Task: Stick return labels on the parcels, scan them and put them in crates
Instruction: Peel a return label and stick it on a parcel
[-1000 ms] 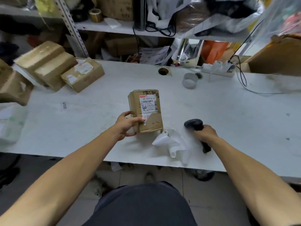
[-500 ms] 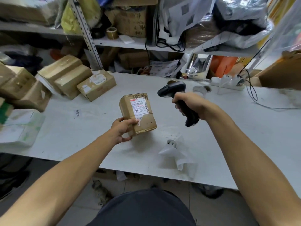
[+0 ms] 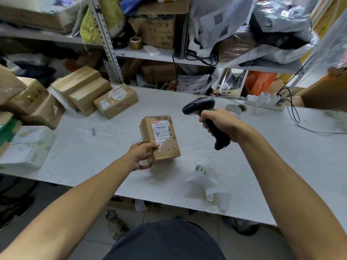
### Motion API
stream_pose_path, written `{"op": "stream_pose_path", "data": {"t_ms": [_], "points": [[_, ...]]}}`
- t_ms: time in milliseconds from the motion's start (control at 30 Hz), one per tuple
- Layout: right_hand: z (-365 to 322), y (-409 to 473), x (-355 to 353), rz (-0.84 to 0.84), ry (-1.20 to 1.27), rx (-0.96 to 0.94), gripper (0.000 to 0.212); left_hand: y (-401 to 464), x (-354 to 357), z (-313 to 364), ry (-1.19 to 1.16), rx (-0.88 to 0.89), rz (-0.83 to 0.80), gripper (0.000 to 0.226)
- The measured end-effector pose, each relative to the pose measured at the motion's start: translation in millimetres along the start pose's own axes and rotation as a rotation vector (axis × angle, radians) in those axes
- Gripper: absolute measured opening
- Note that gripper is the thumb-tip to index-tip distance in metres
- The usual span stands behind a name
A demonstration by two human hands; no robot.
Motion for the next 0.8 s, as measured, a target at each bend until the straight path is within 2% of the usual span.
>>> {"op": "stream_pose_path", "data": {"t_ms": [167, 333, 467, 533, 600, 633, 700, 767, 800], "points": [[22.4, 8.1, -4.1, 0.013, -0.030, 0.032, 0.012, -1.1, 0.8, -4.0, 0.044, 0.008, 0.016, 0.039], [106.4, 17.7, -21.5, 0.152, -0.264, 0.181, 0.018, 1.8, 4.6, -12.5, 0.206, 0.098, 0.118, 0.046], [187.1, 2.9, -34.3, 0.263, -0.252, 0.374, 0.016, -2.6, 8.7, -25.4, 0.477, 0.273, 0.317, 0.043], [211.0, -5.1, -36.4, 0.299, -0.248, 0.425, 0.014, -8.3, 17.5, -30.7, 0.605, 0.324, 0.462, 0.055], [225.9, -9.4, -35.5, 0.315, -0.253, 0.461, 0.018, -18.9, 33.6, -31.1, 0.735, 0.488, 0.595, 0.064], [231.6, -10.6, -34.9, 0.316, -0.245, 0.476, 0.018, -23.7, 46.5, -30.3, 0.785, 0.622, 0.584, 0.063], [239.2, -11.4, -32.0, 0.319, -0.223, 0.498, 0.017, -28.7, 80.0, -31.8, 0.846, 0.846, 0.397, 0.055], [242.5, -12.2, -27.2, 0.332, -0.218, 0.520, 0.022, -30.7, 116.4, -36.3, 0.868, 0.884, 0.152, 0.050], [243.7, -12.5, -24.1, 0.362, -0.252, 0.526, 0.038, -30.1, 132.7, -39.1, 0.872, 0.838, 0.057, 0.055]]}}
Point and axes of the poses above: each hand's wrist, its own y-axis towards the middle knuckle, its own x-axis out of the palm, z = x × y, the point moved 2 cm from there along y, towards the middle knuckle, and after that the axes turned 4 degrees about -z, right-handed, at the moved point
